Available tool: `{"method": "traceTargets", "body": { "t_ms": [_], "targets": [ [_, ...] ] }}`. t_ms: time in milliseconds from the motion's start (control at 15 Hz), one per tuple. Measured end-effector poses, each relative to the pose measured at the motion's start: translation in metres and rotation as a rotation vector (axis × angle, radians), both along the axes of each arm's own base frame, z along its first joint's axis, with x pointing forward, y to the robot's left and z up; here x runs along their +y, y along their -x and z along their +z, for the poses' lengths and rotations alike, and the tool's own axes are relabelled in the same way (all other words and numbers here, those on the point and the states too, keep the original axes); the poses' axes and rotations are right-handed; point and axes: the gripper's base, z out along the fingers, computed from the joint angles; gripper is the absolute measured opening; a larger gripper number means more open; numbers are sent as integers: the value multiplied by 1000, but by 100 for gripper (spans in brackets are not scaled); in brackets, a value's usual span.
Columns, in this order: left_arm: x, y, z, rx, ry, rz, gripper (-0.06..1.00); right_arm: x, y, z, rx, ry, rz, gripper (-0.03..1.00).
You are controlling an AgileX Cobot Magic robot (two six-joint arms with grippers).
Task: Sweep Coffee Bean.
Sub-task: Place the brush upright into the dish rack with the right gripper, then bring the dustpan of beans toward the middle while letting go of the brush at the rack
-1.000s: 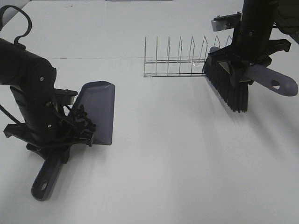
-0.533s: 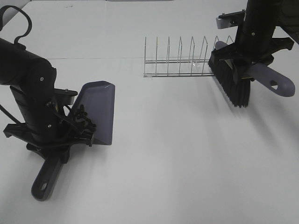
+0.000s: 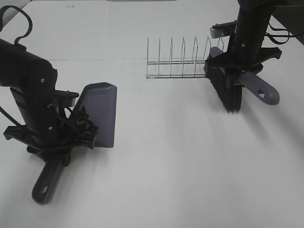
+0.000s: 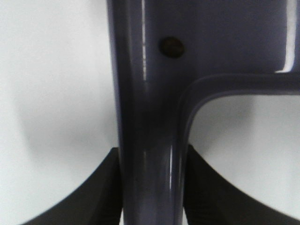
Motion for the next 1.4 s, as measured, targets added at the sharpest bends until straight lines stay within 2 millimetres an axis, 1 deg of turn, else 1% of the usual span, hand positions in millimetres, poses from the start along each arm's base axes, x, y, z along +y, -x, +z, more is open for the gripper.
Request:
{"method": "traceTargets", "body": {
  "t_ms": [67,267,333,467,933,1000,1133,1200,1267,1400],
  "targets": [
    [0,0,0,0,0,0,35,0,-2,0,-6,-1,0,31],
    [0,0,0,0,0,0,35,4,-21,5,-72,-14,-7,31],
    [0,0,0,0,0,0,35,4,-32,6,-100,-12,-18,31],
    [0,0,0,0,0,0,35,3,-40,5,-114,3,-27,31],
    [0,0,0,0,0,0,35,4,-42,4,-125,4,-35,31],
    [0,0,0,0,0,0,35,4,-42,4,-125,3,-37,36],
    [0,0,0,0,-1,-1,35,4,-42,6,-130,9,-35,61],
    [0,0,0,0,-1,-1,35,3,-42,6,-127,12,-36,70],
    [0,0,0,0,-1,-1,35,3,-41,7,-118,16,-37,76],
    [0,0,0,0,-1,-1,35,3,-41,11,-123,15,-38,76]
  ]
}}
